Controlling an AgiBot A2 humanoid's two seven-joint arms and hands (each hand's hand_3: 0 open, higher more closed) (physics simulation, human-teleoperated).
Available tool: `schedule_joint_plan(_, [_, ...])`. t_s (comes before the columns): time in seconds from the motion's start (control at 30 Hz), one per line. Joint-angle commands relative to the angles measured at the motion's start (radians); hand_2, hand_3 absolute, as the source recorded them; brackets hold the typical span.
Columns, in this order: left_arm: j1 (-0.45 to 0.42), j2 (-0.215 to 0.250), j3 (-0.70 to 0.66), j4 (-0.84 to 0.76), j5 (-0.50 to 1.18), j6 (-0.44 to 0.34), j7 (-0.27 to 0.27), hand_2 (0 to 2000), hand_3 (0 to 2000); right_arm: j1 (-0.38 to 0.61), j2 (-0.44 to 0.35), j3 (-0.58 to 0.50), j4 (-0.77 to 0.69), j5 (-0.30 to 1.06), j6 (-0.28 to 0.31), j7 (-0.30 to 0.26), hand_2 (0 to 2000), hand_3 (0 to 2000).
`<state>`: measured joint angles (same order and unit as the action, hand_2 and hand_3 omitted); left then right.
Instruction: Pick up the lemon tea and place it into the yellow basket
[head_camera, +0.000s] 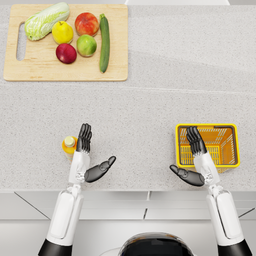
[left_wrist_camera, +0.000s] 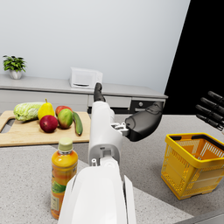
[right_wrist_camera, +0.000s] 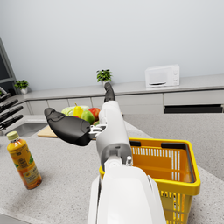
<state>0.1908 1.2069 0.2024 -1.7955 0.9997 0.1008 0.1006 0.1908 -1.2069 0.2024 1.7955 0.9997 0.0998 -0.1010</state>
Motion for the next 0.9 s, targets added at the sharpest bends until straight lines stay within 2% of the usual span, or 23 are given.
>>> schedule_joint_plan(0.03, [0.000,0.000,0.000,0.000,0.000,0.000,0.000,0,0,0.000,0.000,0.000,0.000,0.000,0.000,0.000,0,0])
schedule_joint_plan(0.33, [0.000,0.000,0.000,0.000,0.000,0.000,0.000,0,0,0.000,0.000,0.000,0.000,0.000,0.000,0.000,0,0])
schedule_joint_plan(0.37, [0.002,0.001,0.030,0.016,0.000,0.000,0.000,0,0,0.002,-0.001,0.030,-0.016,0.000,0.000,0.000,0,0])
schedule_joint_plan(0.4, [0.026,0.011,-0.098,-0.036,0.000,-0.029,-0.028,0,0,-0.005,0.000,-0.060,0.113,0.000,-0.028,0.029,0,0])
schedule_joint_plan(0.43, [0.021,0.013,-0.122,-0.041,0.000,-0.049,-0.049,0,0,-0.016,0.000,-0.087,0.129,0.000,-0.048,0.049,0,0])
schedule_joint_plan(0.6, [0.011,0.020,-0.251,-0.010,0.222,-0.091,-0.091,0,0,-0.044,-0.009,-0.239,0.119,0.222,-0.090,0.091,0,0])
schedule_joint_plan(0.73, [-0.015,0.025,-0.243,0.034,0.338,-0.098,-0.098,0,0,-0.063,-0.016,-0.260,0.107,0.338,-0.097,0.098,0,0])
schedule_joint_plan(0.9, [-0.013,0.035,-0.215,0.230,0.372,-0.100,-0.100,0,0,-0.062,-0.025,-0.258,0.110,0.372,-0.099,0.100,0,0])
